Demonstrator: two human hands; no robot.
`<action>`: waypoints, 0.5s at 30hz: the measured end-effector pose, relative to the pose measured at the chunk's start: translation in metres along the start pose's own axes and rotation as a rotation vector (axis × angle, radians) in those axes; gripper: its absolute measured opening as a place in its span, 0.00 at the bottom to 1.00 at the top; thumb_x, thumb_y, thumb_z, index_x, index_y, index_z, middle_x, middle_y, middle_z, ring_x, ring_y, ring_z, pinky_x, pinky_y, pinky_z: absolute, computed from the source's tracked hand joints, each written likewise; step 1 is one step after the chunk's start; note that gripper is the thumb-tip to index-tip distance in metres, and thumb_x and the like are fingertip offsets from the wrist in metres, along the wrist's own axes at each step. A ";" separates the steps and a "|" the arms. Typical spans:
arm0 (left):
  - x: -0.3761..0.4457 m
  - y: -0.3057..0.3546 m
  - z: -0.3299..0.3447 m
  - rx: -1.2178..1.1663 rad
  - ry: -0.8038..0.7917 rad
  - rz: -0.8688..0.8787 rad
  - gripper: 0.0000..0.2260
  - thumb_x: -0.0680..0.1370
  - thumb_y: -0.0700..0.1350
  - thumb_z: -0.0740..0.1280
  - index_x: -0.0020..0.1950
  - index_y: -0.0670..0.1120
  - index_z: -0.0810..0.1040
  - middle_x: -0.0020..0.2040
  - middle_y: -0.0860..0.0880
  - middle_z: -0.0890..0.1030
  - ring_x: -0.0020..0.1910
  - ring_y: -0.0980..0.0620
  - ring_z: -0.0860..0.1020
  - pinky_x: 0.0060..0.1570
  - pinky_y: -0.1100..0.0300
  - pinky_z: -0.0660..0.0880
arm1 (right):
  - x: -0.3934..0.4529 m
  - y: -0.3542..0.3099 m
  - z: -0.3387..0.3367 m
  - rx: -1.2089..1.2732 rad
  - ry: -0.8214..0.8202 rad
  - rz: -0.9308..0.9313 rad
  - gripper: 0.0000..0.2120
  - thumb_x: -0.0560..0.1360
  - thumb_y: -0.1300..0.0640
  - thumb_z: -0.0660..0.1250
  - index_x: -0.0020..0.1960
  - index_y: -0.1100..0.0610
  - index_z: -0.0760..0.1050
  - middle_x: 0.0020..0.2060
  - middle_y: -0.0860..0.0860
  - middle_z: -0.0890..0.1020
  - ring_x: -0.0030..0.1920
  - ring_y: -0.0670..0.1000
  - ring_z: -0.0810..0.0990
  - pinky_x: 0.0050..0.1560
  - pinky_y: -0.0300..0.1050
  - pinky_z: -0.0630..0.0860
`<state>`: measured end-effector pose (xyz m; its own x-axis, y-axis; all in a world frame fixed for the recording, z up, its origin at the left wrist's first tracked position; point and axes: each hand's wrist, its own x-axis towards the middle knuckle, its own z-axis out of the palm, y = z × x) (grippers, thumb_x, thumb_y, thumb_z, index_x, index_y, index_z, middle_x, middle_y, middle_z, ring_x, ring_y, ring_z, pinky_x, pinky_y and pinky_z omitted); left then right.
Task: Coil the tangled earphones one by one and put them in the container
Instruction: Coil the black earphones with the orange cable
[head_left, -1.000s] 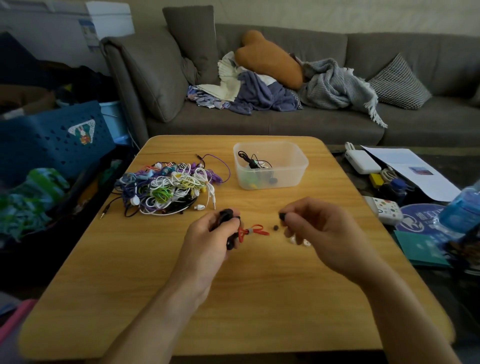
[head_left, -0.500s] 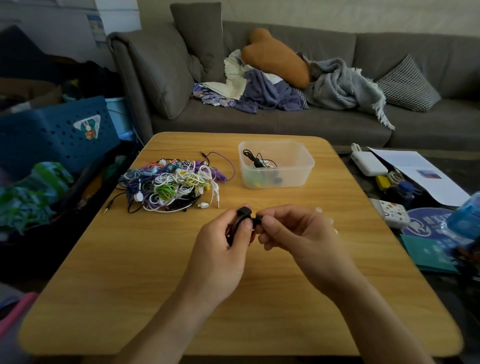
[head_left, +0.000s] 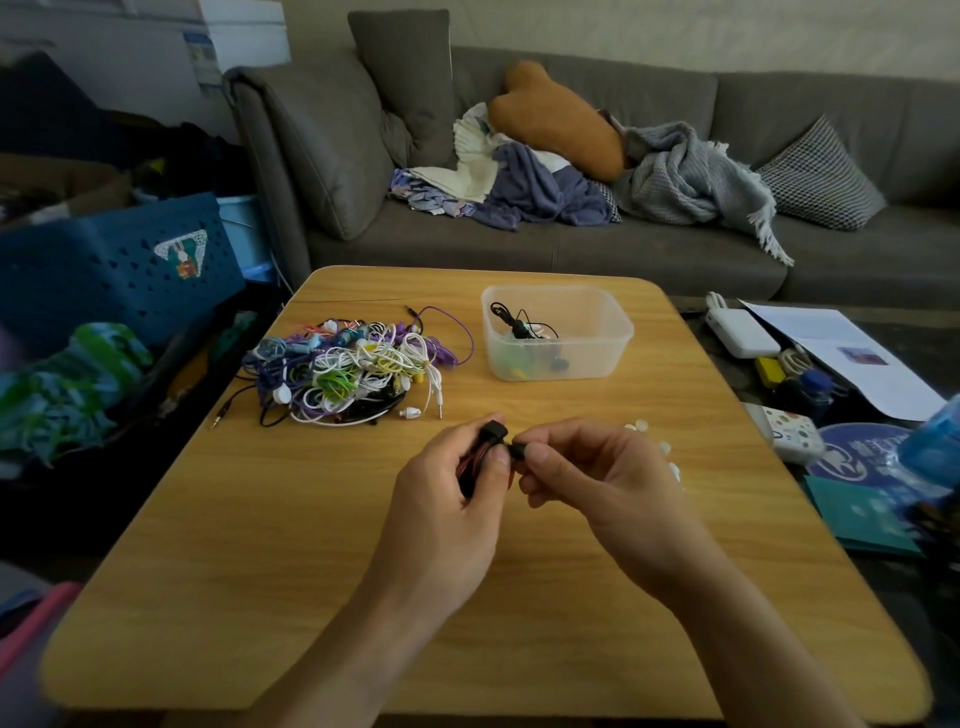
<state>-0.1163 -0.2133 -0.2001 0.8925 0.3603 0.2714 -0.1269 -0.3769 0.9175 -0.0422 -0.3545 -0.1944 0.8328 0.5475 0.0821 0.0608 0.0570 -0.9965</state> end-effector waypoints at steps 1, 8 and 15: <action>0.000 0.000 0.000 0.000 0.002 0.001 0.12 0.80 0.43 0.64 0.64 0.52 0.77 0.47 0.56 0.82 0.49 0.63 0.80 0.47 0.71 0.74 | 0.000 0.000 0.000 0.001 0.004 0.006 0.06 0.75 0.61 0.69 0.50 0.60 0.83 0.41 0.60 0.85 0.40 0.53 0.82 0.45 0.46 0.80; 0.000 0.000 0.000 0.033 0.017 0.037 0.13 0.80 0.42 0.63 0.64 0.50 0.77 0.51 0.57 0.82 0.50 0.64 0.80 0.49 0.69 0.75 | -0.001 0.002 0.005 0.038 0.025 -0.007 0.08 0.73 0.61 0.70 0.50 0.61 0.83 0.40 0.59 0.85 0.39 0.52 0.82 0.43 0.43 0.80; 0.000 -0.002 -0.001 0.054 0.072 0.018 0.11 0.79 0.42 0.65 0.54 0.59 0.77 0.42 0.60 0.83 0.43 0.63 0.81 0.43 0.66 0.78 | 0.002 0.006 0.015 -0.024 0.095 -0.003 0.05 0.76 0.65 0.70 0.49 0.61 0.84 0.37 0.56 0.86 0.37 0.50 0.84 0.42 0.42 0.80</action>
<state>-0.1165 -0.2118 -0.2015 0.8564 0.4129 0.3098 -0.1174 -0.4286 0.8958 -0.0490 -0.3405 -0.2003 0.8808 0.4659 0.0848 0.0759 0.0378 -0.9964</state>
